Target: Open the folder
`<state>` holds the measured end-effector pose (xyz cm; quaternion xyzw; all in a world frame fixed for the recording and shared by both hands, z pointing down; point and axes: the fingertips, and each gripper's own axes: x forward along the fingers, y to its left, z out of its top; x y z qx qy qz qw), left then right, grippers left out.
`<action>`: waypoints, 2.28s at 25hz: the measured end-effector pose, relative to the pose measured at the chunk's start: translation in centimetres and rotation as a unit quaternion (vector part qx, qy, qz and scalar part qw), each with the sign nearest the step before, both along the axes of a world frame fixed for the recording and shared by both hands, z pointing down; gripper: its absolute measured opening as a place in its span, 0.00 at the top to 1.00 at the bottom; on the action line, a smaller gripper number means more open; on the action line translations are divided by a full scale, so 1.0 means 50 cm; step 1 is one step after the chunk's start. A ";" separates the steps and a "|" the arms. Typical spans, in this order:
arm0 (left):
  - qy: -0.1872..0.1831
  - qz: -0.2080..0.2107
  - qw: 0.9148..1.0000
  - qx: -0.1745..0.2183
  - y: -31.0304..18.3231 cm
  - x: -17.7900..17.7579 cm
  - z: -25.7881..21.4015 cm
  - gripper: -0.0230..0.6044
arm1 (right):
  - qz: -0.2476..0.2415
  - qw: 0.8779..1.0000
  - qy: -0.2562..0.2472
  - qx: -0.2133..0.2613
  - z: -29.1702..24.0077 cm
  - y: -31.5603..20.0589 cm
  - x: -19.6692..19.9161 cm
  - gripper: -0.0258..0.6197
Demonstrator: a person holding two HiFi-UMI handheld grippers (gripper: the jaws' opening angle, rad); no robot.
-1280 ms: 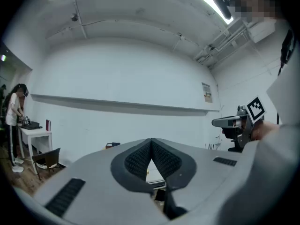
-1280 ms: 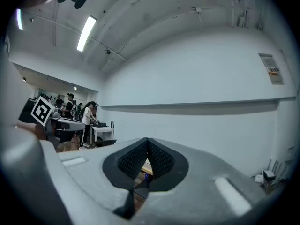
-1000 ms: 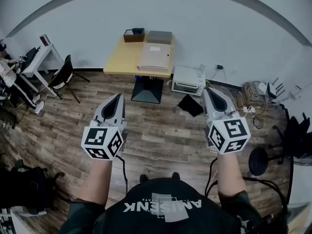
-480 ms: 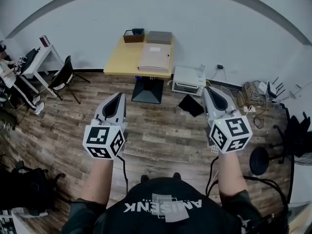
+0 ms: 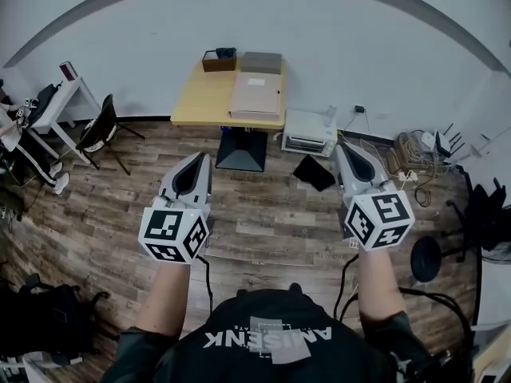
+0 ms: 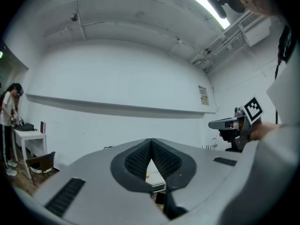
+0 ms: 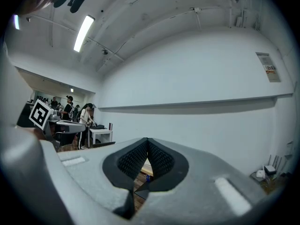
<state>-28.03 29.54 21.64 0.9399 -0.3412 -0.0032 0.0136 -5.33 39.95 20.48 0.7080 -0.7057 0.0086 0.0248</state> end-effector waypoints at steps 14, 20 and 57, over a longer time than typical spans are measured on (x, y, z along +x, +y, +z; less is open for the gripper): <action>-0.015 0.005 1.000 -0.006 -0.117 -0.021 0.059 0.96 | 0.003 1.000 0.007 -0.016 0.044 -0.115 -0.029 0.95; -0.024 -0.021 0.999 -0.001 -0.213 0.033 0.057 0.96 | -0.019 1.000 -0.001 -0.014 0.053 -0.239 0.051 0.95; -0.033 -0.074 0.997 -0.002 -0.619 0.473 0.058 0.96 | -0.086 0.996 -0.015 -0.014 0.093 -0.655 0.502 0.95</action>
